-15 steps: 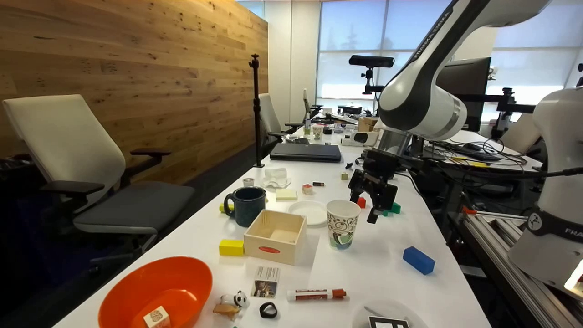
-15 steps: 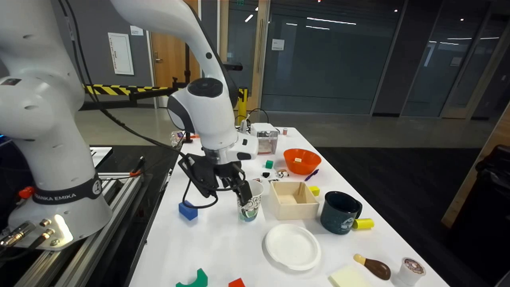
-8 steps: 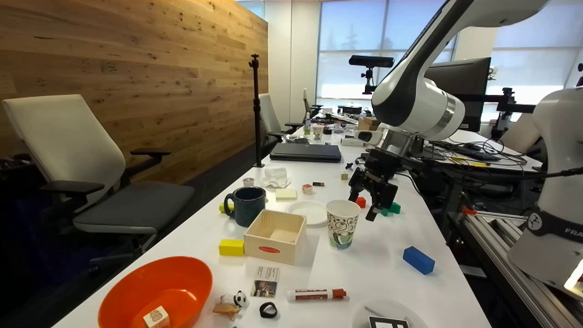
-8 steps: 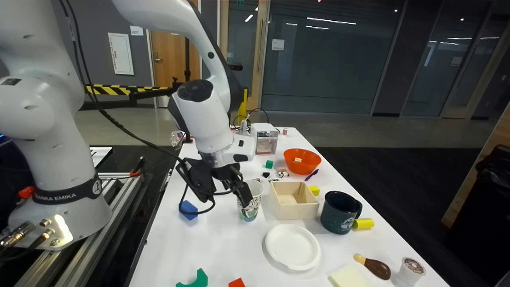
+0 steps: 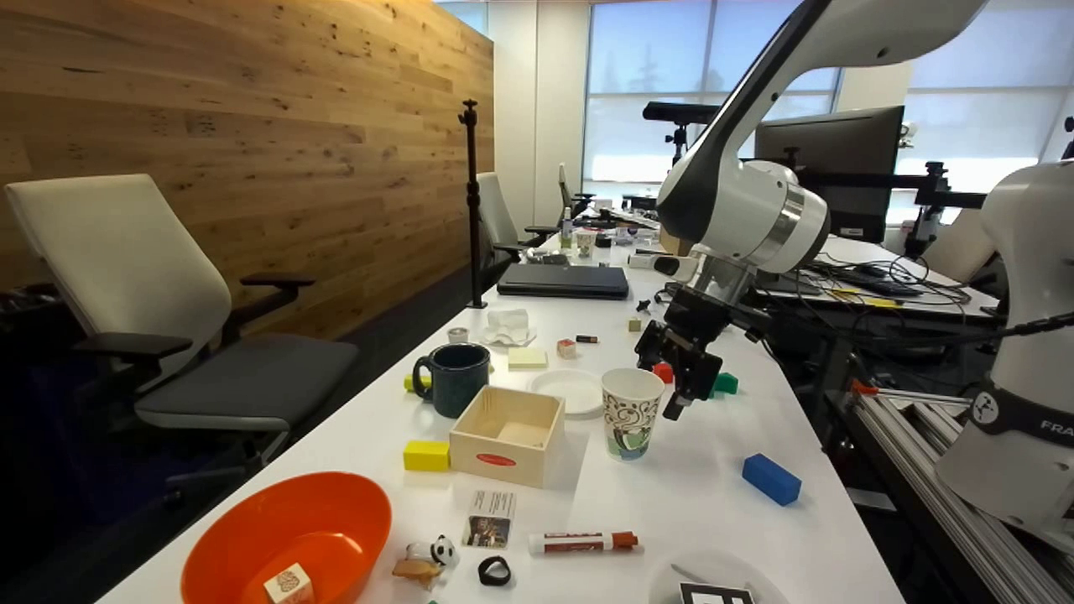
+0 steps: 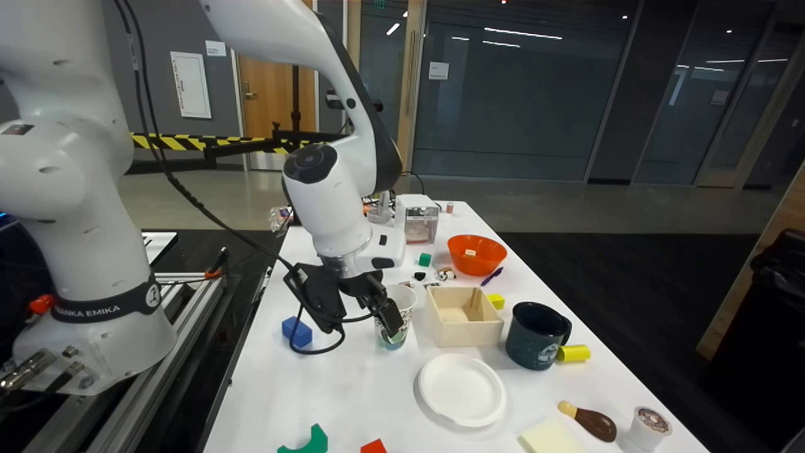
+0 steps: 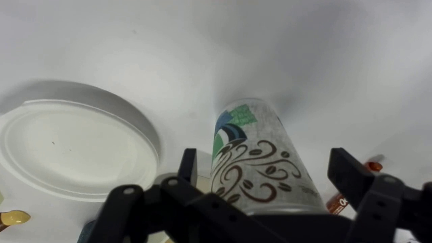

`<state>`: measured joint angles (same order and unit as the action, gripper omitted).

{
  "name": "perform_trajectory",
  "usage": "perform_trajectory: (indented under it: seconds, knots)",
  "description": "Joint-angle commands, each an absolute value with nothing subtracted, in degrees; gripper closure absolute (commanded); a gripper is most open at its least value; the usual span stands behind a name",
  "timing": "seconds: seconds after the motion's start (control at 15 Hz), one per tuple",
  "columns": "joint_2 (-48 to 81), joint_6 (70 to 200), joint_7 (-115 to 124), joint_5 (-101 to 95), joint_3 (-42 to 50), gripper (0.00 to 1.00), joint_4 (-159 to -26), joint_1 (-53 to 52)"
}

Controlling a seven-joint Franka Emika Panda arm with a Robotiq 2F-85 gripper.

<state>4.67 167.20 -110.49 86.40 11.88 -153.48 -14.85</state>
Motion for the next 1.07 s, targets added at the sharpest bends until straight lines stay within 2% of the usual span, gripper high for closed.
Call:
perform_trajectory:
  seconds: [0.0,0.47,0.53,0.6,0.87,1.0]
  knots:
    - [9.05,166.38,-117.95,94.50,11.19,0.00,-149.49,-14.89]
    - [13.51,165.17,-127.78,104.55,10.41,0.00,-144.89,-15.05]
    - [13.79,164.96,-129.04,105.73,10.43,0.25,-144.50,-15.04]
    - [14.20,164.70,-129.83,106.36,10.45,0.28,-144.22,-15.03]
    - [15.99,163.09,-131.97,108.05,10.49,0.57,-143.32,-14.93]
    - [16.53,162.53,-131.97,108.27,10.57,0.67,-142.94,-14.85]
